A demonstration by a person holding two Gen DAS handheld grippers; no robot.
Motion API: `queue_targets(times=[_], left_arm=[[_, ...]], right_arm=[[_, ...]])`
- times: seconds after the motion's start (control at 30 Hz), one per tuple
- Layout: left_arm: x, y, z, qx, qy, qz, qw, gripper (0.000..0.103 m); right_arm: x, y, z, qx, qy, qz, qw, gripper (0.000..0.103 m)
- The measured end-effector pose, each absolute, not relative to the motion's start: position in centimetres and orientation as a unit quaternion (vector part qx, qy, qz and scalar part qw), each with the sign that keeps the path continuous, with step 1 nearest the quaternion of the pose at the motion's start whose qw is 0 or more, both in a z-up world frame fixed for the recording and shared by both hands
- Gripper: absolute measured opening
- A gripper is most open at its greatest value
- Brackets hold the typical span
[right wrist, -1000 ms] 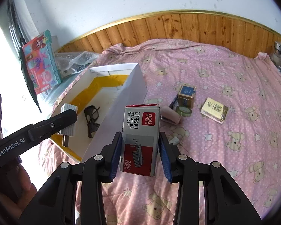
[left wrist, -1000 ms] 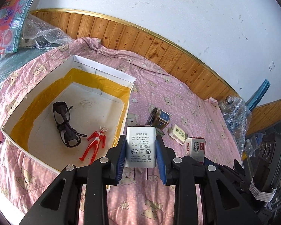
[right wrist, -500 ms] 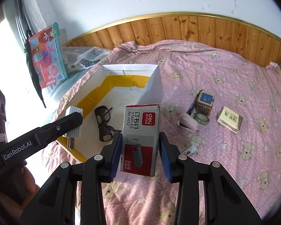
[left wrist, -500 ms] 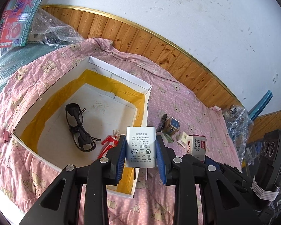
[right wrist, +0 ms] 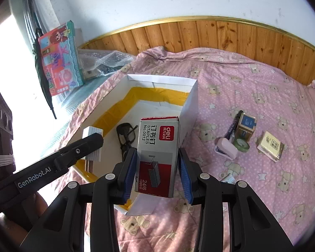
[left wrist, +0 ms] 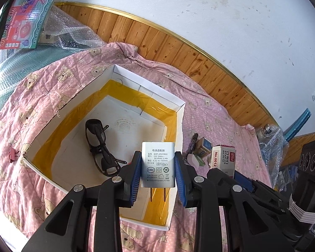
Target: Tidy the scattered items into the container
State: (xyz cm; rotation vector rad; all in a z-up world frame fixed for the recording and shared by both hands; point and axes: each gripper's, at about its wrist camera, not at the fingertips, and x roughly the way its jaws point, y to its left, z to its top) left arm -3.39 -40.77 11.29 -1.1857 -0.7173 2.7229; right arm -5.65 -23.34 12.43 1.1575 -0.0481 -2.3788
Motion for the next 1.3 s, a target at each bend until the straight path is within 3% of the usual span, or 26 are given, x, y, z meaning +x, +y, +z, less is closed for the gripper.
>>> queue_targets(times=[1.3], left_arm=[[-9.0,-46.3,6.8,-0.428,-0.27,0.863,-0.003,0.031]], right_arm=[[-13.8,-30.8,10.3,0.442,-0.016,-0.845,0.299,0.04]])
